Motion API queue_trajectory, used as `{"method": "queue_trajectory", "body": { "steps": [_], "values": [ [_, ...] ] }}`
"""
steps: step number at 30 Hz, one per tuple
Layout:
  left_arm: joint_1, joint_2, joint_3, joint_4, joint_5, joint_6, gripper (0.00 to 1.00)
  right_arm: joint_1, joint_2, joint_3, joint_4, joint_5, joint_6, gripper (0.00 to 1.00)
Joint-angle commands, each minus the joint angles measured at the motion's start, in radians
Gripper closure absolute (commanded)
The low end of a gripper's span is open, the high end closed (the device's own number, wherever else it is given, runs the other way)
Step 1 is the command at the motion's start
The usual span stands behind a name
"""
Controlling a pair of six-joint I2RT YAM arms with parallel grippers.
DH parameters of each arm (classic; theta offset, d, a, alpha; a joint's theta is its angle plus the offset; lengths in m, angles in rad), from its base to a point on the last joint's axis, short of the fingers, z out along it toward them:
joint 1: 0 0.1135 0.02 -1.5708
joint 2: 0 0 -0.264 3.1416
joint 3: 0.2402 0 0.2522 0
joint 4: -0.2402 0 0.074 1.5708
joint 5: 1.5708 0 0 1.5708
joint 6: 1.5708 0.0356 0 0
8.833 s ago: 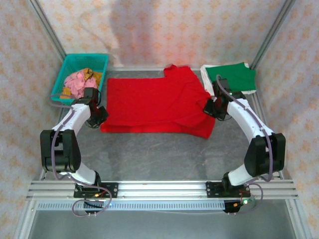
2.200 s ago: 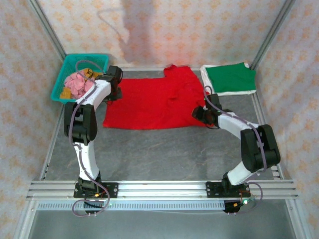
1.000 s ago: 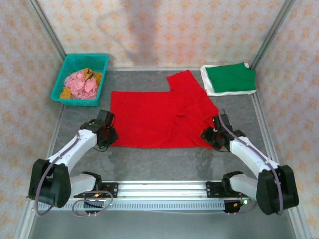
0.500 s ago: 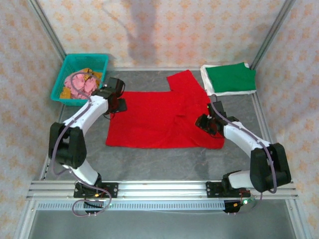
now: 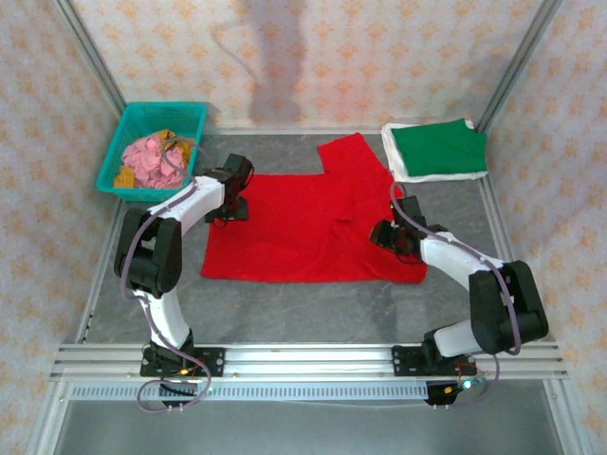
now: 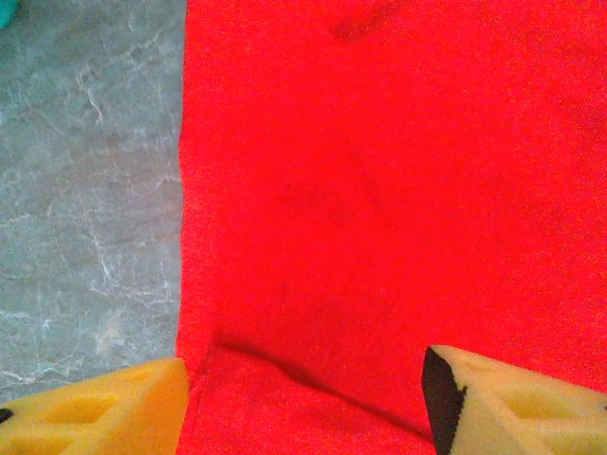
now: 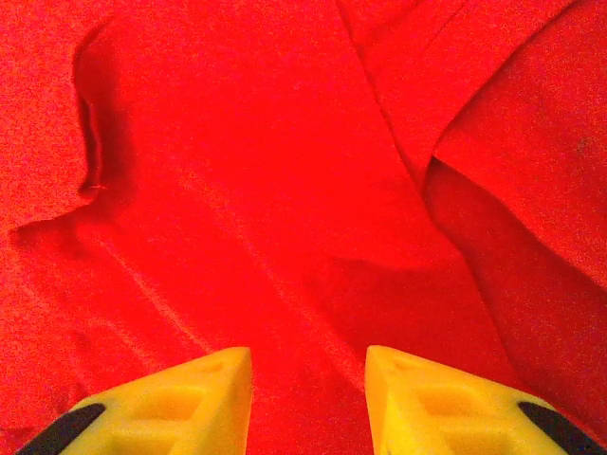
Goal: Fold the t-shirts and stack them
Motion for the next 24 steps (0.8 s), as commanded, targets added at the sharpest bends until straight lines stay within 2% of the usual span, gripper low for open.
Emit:
{"method": "queue_trajectory", "body": {
  "steps": [1, 7, 20, 24],
  "values": [
    [-0.006, -0.017, -0.049, -0.045, -0.060, -0.003, 0.34, 0.004, 0.036, 0.001, 0.025, 0.033, -0.031, 0.64],
    [0.001, 0.024, -0.050, -0.040, -0.066, 0.007, 0.36, 0.004, 0.070, 0.006, 0.031, 0.029, -0.035, 0.64],
    [0.037, 0.057, -0.130, 0.022, -0.053, 0.006, 0.46, 0.003, 0.038, -0.024, 0.029, 0.065, -0.044, 0.64],
    [0.048, 0.061, -0.141, 0.032, -0.050, 0.002, 0.59, 0.002, 0.040, -0.028, 0.027, 0.069, -0.047, 0.64]
  ]
}}
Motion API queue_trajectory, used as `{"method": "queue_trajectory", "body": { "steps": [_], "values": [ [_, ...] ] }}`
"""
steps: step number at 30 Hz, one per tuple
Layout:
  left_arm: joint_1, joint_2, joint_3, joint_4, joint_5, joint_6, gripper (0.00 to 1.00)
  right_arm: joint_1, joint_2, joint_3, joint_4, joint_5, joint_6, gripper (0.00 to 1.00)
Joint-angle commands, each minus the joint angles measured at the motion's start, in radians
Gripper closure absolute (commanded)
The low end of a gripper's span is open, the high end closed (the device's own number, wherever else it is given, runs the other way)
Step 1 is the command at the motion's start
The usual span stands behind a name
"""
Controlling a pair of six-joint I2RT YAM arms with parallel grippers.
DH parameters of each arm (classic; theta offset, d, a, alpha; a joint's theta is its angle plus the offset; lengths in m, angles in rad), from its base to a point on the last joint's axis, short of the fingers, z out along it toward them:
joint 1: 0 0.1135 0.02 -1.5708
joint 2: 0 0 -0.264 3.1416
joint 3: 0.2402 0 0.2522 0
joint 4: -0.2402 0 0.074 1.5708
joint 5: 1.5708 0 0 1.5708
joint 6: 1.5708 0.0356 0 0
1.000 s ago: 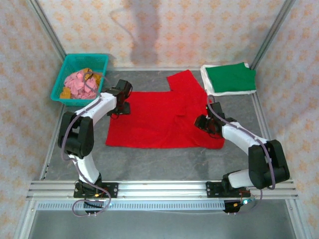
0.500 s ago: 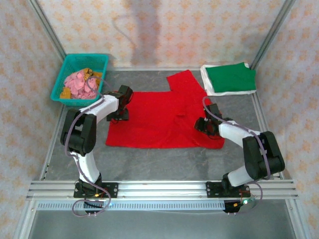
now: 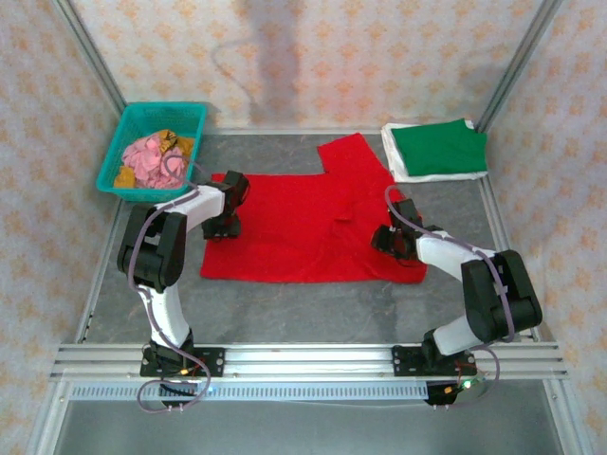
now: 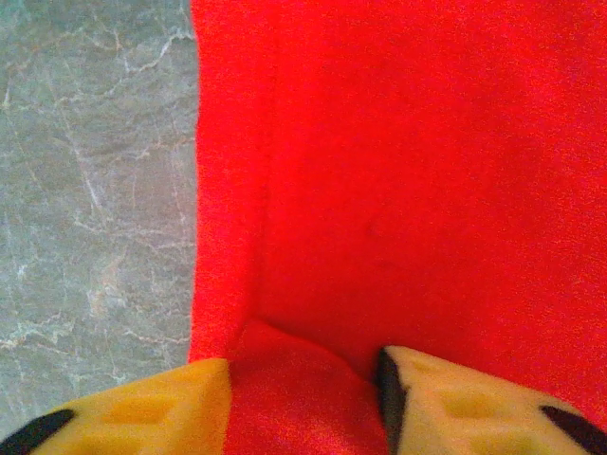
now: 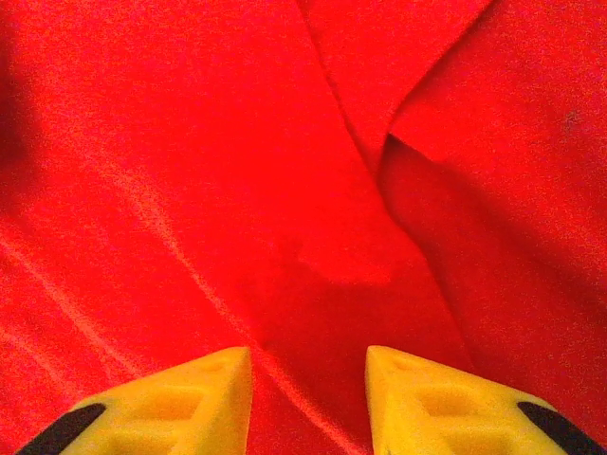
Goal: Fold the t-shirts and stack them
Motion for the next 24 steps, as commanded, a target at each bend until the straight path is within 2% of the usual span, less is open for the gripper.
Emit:
{"method": "queue_trajectory", "body": {
  "steps": [1, 2, 3, 11, 18, 24],
  "values": [
    [0.017, 0.016, -0.026, 0.015, -0.035, -0.001, 0.65, 0.002, -0.021, -0.014, 0.009, 0.040, -0.022, 0.64],
    [0.018, 0.015, -0.025, 0.013, -0.042, -0.002, 0.74, 0.002, -0.021, -0.016, 0.010, 0.045, -0.021, 0.64],
    [0.018, 0.015, -0.022, 0.009, -0.047, -0.003, 0.78, 0.002, -0.019, -0.019, 0.012, 0.049, -0.022, 0.64],
    [0.018, -0.028, -0.008, -0.027, -0.095, -0.007, 0.81, -0.011, 0.013, -0.022, -0.008, 0.096, 0.008, 0.64],
    [0.032, -0.045, -0.002, -0.051, -0.119, -0.018, 1.00, -0.043, 0.050, -0.016, -0.020, 0.099, 0.047, 0.65],
    [0.033, -0.072, 0.012, -0.101, -0.148, -0.031, 1.00, -0.046, 0.055, -0.008, -0.032, 0.109, 0.076, 0.66]
  ]
}}
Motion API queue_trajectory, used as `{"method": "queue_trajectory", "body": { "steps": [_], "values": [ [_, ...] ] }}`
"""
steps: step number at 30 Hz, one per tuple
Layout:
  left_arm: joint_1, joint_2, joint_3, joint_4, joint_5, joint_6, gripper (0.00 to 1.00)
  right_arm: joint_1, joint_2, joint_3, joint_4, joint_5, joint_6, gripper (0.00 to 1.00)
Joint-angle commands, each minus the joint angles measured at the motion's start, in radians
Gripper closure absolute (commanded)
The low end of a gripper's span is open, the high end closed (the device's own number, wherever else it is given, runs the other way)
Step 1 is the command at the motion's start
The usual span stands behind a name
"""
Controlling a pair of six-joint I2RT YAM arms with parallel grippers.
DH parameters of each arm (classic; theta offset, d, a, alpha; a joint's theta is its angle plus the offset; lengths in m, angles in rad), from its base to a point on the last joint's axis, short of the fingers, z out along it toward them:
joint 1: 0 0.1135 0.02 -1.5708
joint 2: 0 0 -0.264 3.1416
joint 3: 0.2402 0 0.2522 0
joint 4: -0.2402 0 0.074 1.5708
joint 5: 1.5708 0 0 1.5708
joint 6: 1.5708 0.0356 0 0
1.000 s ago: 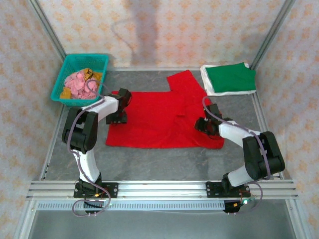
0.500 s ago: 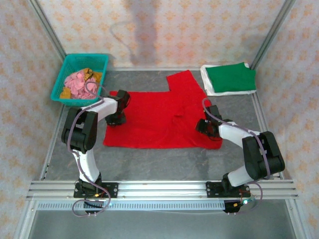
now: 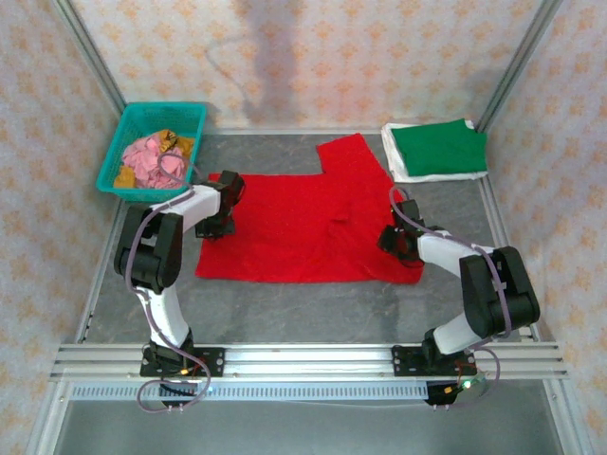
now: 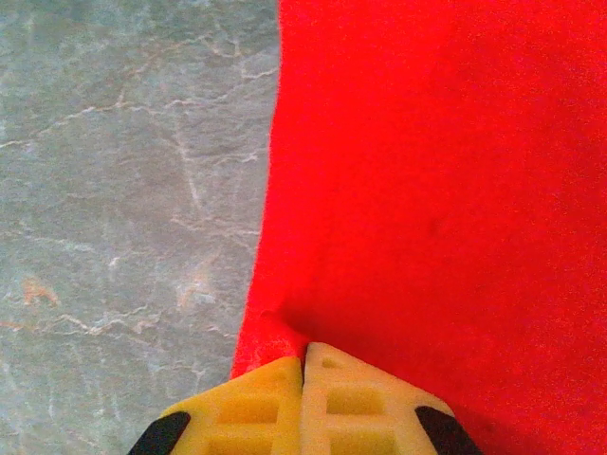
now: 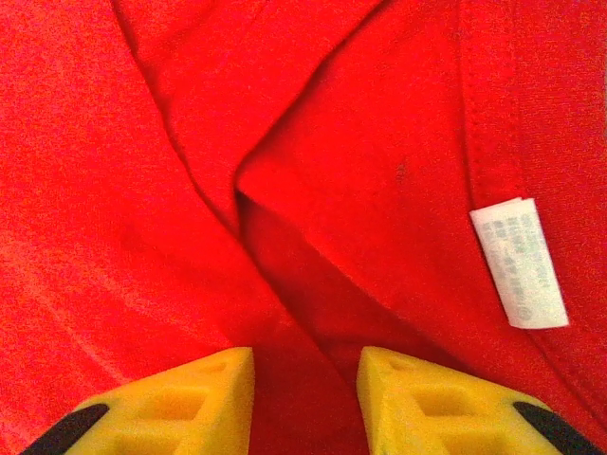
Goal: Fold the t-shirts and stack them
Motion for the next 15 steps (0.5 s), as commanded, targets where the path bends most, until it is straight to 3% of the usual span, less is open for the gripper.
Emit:
{"method": "queue_trajectory", "body": {
  "steps": [1, 15],
  "values": [
    [0.009, -0.054, 0.020, -0.073, -0.076, -0.026, 1.00, -0.011, 0.028, 0.000, -0.041, 0.053, 0.036, 0.66],
    [0.093, 0.003, 0.115, -0.169, -0.120, -0.006, 1.00, -0.012, 0.059, 0.042, -0.086, 0.085, 0.095, 0.69]
  ]
}}
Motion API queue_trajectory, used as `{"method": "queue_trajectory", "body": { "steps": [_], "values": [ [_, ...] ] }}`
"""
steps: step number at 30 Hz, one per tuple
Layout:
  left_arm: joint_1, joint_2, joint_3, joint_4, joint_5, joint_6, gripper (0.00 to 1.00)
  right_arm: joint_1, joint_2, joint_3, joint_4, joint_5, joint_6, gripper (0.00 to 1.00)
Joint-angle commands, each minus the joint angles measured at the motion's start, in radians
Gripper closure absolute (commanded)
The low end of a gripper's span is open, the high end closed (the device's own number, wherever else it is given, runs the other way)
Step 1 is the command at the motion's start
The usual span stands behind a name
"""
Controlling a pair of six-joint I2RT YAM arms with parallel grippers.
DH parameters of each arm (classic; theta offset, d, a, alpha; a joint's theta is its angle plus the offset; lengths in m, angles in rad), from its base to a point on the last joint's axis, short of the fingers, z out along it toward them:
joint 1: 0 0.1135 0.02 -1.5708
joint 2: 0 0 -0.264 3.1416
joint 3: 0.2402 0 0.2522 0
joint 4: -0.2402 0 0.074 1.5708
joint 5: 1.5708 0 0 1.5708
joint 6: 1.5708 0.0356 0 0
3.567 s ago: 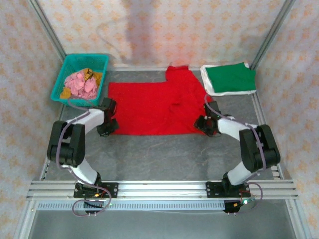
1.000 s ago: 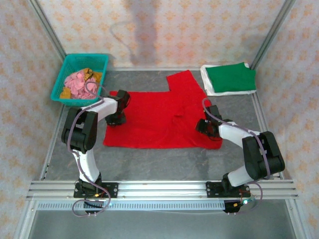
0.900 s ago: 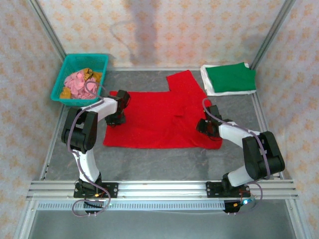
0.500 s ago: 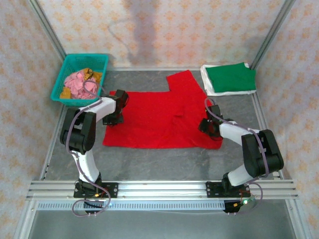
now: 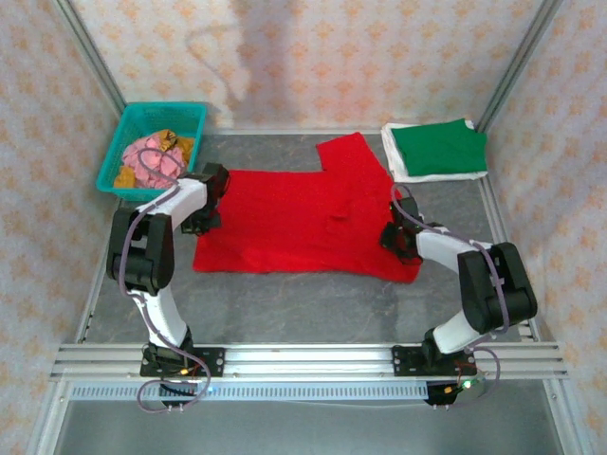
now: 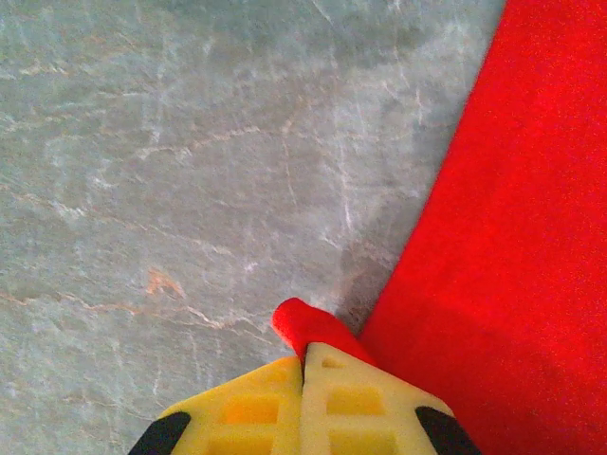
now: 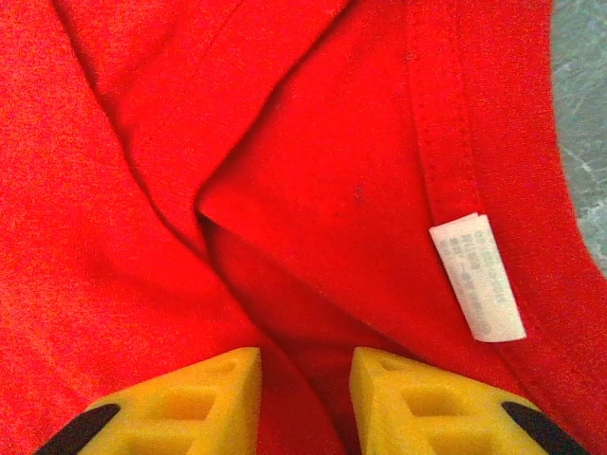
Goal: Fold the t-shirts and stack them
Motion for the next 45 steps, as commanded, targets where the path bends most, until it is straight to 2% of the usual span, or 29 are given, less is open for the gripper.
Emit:
{"method": "queue_trajectory", "body": {
  "steps": [1, 4, 5, 7, 9, 13, 18, 22, 25, 34, 42, 45],
  "values": [
    [0.006, 0.023, 0.054, -0.081, -0.082, 0.005, 1.00, -0.011, 0.028, 0.008, -0.068, 0.054, 0.026, 0.69],
    [0.006, 0.008, 0.076, -0.079, -0.063, 0.016, 0.97, -0.012, 0.030, 0.009, -0.070, 0.059, 0.030, 0.69],
    [0.006, 0.004, 0.081, -0.073, -0.047, 0.020, 0.89, -0.011, 0.029, 0.007, -0.065, 0.058, 0.031, 0.69],
    [0.002, -0.007, 0.087, -0.062, -0.030, 0.022, 0.80, -0.011, 0.029, 0.008, -0.065, 0.058, 0.029, 0.69],
    [0.000, -0.019, 0.092, -0.054, -0.038, 0.016, 0.60, -0.013, 0.029, 0.012, -0.071, 0.053, 0.021, 0.69],
    [0.000, -0.069, 0.063, -0.032, -0.055, -0.012, 0.54, -0.011, 0.002, 0.030, -0.087, 0.008, -0.021, 0.68],
    [0.000, -0.126, -0.056, 0.038, 0.035, -0.041, 0.53, 0.025, -0.044, 0.098, -0.123, -0.064, -0.116, 0.65],
    [0.000, -0.140, -0.148, 0.104, 0.100, -0.049, 0.53, 0.111, -0.050, 0.163, -0.114, -0.055, -0.174, 0.63],
    [-0.007, -0.158, -0.201, 0.147, 0.137, -0.057, 0.53, 0.136, 0.023, 0.241, -0.132, -0.122, -0.176, 0.61],
    [-0.017, -0.192, -0.313, 0.236, 0.203, -0.070, 0.54, 0.226, 0.211, 0.418, -0.144, -0.108, -0.176, 0.50],
    [-0.016, -0.160, -0.350, 0.292, 0.240, -0.081, 0.54, 0.244, 0.374, 0.573, -0.167, -0.087, -0.171, 0.51],
    [-0.017, -0.161, -0.360, 0.300, 0.234, -0.081, 0.54, 0.244, 0.414, 0.623, -0.185, -0.050, -0.152, 0.66]
  ]
}}
